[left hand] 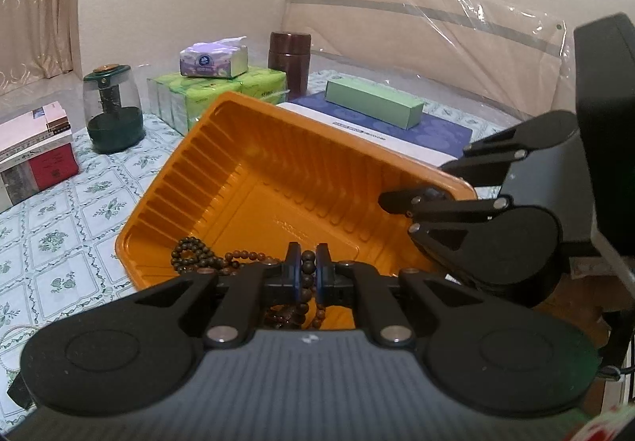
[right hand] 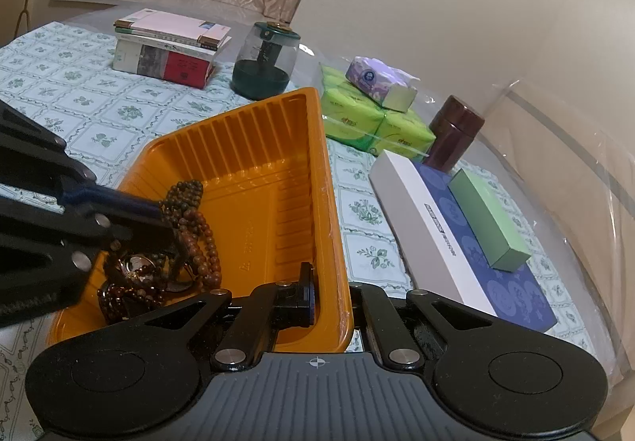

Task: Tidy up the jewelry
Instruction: 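Lower the dark bead bracelet into the orange tray and open the left gripper, then move the open left gripper back to the black cylinder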

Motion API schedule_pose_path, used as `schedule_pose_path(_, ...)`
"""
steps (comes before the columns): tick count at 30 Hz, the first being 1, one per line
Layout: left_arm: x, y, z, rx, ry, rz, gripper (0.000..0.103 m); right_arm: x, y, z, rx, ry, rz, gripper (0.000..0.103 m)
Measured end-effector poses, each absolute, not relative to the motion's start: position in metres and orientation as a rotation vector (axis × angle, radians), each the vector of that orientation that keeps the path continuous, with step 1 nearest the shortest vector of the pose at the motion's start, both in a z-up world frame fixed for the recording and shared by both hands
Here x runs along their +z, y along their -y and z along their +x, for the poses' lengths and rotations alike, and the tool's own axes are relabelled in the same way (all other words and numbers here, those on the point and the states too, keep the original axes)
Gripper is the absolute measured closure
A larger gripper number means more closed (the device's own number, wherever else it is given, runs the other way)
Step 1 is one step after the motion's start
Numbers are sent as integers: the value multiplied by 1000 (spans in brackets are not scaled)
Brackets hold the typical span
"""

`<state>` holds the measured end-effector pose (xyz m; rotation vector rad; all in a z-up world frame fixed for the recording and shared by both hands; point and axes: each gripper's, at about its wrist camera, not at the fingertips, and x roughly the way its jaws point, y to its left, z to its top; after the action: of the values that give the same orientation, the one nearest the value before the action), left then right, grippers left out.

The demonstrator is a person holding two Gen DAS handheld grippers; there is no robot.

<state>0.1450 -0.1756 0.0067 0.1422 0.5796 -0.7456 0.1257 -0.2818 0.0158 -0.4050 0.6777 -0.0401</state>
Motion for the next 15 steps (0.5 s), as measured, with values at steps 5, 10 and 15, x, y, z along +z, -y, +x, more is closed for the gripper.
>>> schedule_pose_path(5, -1, 171, 146, -745, -593, 147, 76, 16, 281, 125, -41, -678, -406, 99)
schedule_pose_path(10, -9, 147, 143, -696, -597, 143, 74, 15, 282, 125, -41, -678, -404, 99)
schedule_pose_path(15, -18, 106, 138, -593, -600, 127, 67, 15, 282, 124, -42, -679, -400, 99)
